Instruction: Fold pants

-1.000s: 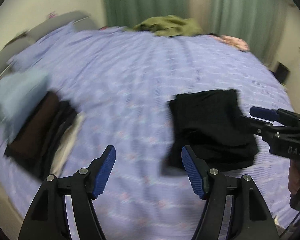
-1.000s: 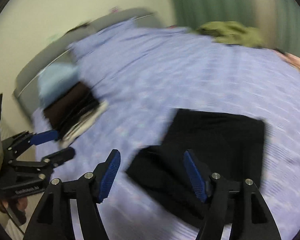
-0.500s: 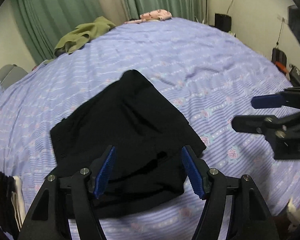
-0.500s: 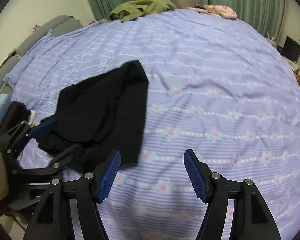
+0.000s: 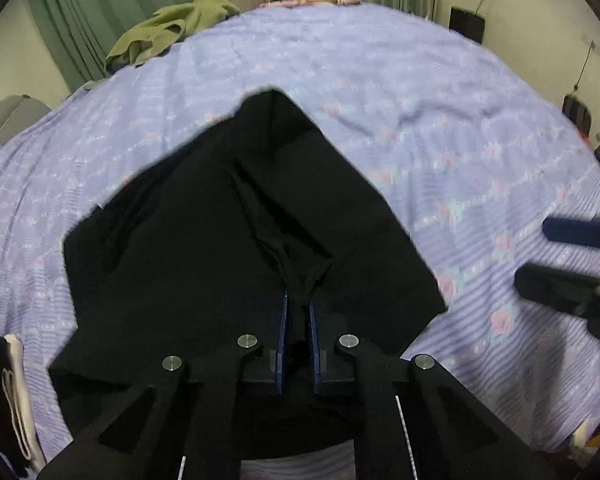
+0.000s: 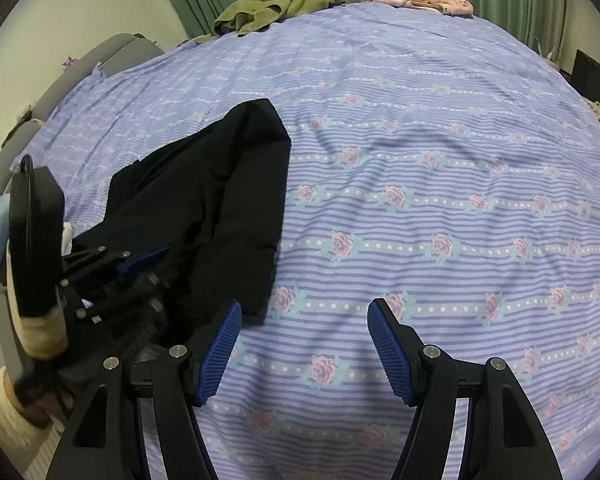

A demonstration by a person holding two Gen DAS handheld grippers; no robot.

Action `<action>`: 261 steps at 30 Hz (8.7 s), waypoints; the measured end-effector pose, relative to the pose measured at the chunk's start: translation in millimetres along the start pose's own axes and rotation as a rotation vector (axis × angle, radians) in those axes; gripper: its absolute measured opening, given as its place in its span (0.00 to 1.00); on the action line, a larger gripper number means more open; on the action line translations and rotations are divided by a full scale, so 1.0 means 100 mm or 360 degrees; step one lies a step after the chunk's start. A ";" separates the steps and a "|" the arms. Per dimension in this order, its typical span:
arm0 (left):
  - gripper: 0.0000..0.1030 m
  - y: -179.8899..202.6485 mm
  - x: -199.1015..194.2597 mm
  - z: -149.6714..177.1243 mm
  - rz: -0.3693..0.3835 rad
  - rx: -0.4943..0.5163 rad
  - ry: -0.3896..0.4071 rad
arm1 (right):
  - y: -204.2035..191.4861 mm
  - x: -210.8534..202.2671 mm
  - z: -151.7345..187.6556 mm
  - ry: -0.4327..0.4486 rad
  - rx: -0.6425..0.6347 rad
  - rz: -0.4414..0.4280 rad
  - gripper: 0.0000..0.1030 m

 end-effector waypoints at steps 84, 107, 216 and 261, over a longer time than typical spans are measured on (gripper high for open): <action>0.05 -1.74 0.05 1.57 0.0677 -0.1054 -0.0247 | -1.19 0.43 0.33 -0.0143 -0.0252 0.0067 0.65; 0.64 -2.41 0.24 0.28 0.0400 -0.0855 0.0026 | -0.65 0.30 -0.78 0.0245 0.0202 0.0133 0.82; 0.05 -1.44 -0.18 -0.22 0.0495 -0.0615 0.0422 | -0.37 0.24 -1.61 0.0322 -0.0039 -0.0232 0.10; 0.59 -1.73 0.99 -0.36 0.1132 -0.0492 -0.0144 | -0.28 0.96 -1.77 0.0204 -0.0204 0.0062 0.10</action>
Point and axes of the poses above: each gripper's, at about its wrist camera, not at the fingertips, and x roughly the way its jaws point, y to its right, z to its underside, the point moved 10 cm from there along x, roughly the way its jaws point, and after that the axes turned 15 degrees about -y, right-handed, at the moved point
